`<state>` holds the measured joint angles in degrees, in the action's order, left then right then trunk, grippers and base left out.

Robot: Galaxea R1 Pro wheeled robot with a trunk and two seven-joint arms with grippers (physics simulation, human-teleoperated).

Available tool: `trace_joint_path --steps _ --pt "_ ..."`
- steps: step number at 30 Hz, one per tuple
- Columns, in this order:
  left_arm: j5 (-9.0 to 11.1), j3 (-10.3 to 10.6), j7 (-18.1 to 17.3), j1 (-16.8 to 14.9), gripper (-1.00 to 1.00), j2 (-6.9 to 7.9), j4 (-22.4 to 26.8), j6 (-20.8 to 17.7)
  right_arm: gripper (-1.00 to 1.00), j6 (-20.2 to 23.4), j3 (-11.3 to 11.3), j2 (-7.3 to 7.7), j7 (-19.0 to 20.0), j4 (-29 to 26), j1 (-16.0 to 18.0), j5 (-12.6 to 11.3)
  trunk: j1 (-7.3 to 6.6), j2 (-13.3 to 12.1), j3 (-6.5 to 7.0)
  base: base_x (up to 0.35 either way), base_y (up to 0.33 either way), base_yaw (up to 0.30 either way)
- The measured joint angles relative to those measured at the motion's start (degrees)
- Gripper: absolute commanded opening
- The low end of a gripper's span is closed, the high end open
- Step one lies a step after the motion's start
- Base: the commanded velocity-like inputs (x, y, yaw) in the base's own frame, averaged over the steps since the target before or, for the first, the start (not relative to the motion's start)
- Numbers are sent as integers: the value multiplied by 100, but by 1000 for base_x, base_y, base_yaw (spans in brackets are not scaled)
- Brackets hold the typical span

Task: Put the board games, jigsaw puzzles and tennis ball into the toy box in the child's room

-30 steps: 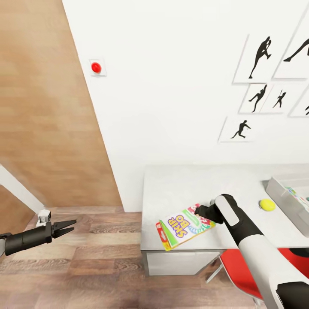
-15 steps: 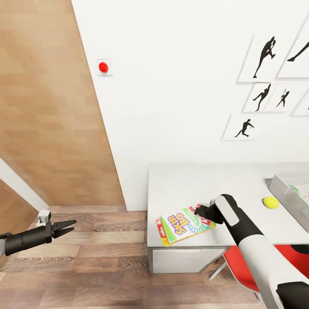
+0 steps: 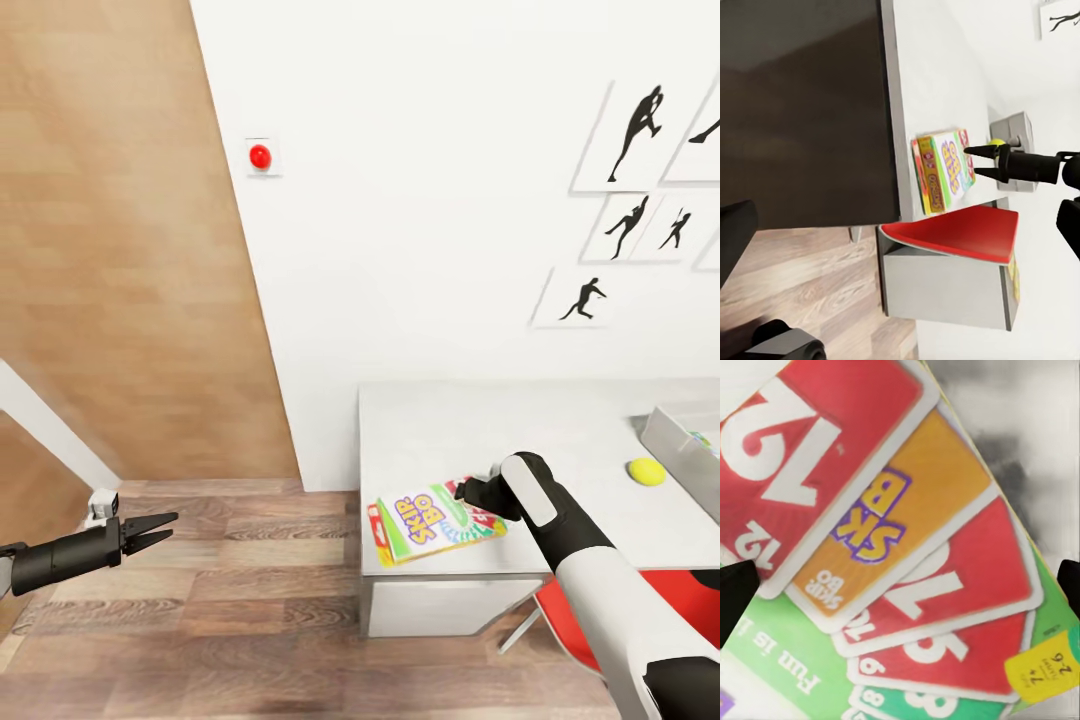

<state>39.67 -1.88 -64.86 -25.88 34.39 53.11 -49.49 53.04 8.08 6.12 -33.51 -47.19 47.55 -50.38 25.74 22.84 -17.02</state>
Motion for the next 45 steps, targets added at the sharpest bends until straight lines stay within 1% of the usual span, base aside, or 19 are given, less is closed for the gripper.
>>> trace_joint_path --steps 6,7,8,11,12,14,16,19,34,45 --pt "1 1 11 -1 100 -3 -1 2 100 -2 0 -1 8 8 0 -9 0 0 0 0 99 0" --pt "-2 1 13 -2 100 -3 -1 2 100 -12 3 -2 14 56 -5 -105 1 -2 -1 0 180 0" --pt "-3 2 14 -2 100 -2 -1 2 100 -20 3 -3 16 58 -6 -133 1 -3 -2 0 140 0" --pt "0 2 19 -3 100 -4 -3 2 100 -25 1 -3 20 55 -5 -132 1 -2 -1 0 76 0" --pt "1 1 19 -1 100 -4 -2 2 100 -29 5 -3 11 37 -2 -175 0 -1 0 0 29 0" --pt "3 1 20 -1 100 -3 -2 2 100 -29 2 -2 4 31 0 -147 0 1 0 0 55 0" --pt "2 0 21 -1 100 -3 -1 2 100 -5 2 -1 -2 8 0 -43 0 1 0 0 75 0" --pt "9 0 19 -1 100 -3 -2 2 100 5 -2 0 -1 1 0 -3 0 1 0 0 25 0" --pt "12 0 13 1 100 -4 -1 2 100 2 -6 -9 4 3 0 -3 0 0 0 0 94 0" --pt "16 0 16 -1 100 -4 -2 2 100 6 -1 -10 0 1 0 -3 0 0 0 0 39 0"
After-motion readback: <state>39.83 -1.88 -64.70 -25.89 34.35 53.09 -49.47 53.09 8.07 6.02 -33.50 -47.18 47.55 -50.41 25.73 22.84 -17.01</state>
